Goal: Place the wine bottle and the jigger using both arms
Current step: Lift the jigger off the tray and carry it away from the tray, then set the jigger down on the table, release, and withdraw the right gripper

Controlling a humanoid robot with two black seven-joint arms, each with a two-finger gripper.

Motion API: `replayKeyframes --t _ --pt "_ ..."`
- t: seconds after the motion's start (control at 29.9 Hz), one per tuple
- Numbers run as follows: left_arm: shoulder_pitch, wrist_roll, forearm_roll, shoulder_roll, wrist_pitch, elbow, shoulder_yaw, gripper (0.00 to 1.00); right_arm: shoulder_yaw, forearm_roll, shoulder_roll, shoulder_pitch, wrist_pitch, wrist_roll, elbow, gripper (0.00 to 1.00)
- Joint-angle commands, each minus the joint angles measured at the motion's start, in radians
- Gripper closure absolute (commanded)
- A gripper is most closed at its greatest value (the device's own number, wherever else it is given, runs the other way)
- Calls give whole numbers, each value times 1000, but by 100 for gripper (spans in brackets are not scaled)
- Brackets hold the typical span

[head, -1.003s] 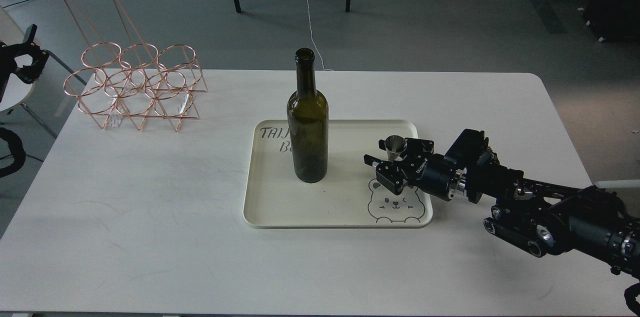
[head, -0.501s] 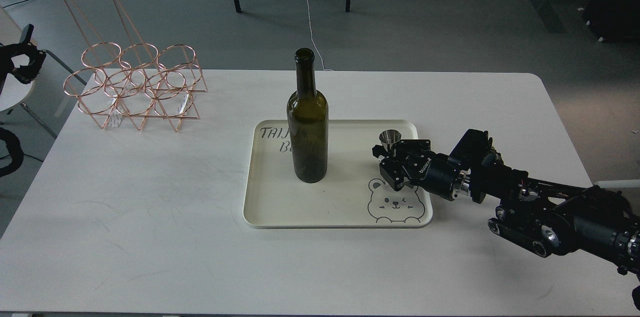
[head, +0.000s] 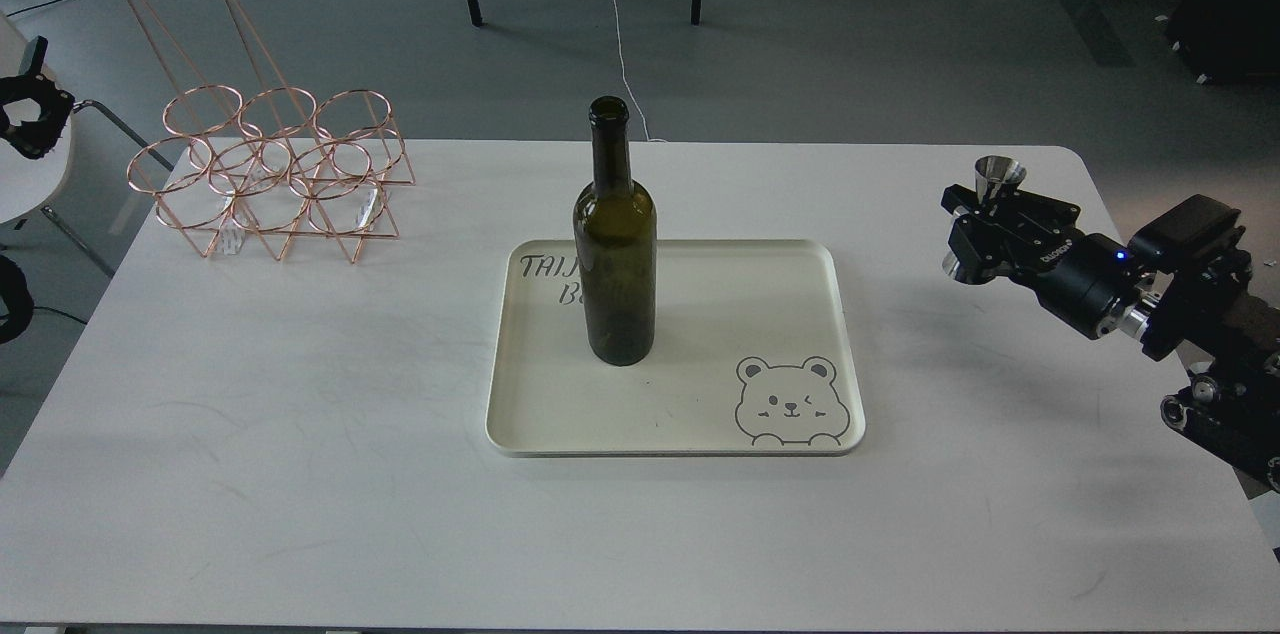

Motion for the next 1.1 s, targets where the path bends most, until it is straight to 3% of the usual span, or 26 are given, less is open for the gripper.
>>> replayKeyframes --t 0.0,0.2,0.4,0.7,1.07 --pt "0 0 2 0 -1 0 0 1 2 72 -28 -73 0 0 -12 93" --pt "-3 2 4 -3 -1 -2 3 1 4 152 -8 -144 0 0 -125 92" --pt "-5 2 4 -11 0 -3 5 1 2 174 84 -146 0 0 -187 90" --pt "-9 3 4 -9 -1 -2 6 1 1 181 110 -147 0 0 -189 69" --pt "-11 3 4 -8 -1 -2 3 1 -7 181 96 -149 0 0 -172 64"
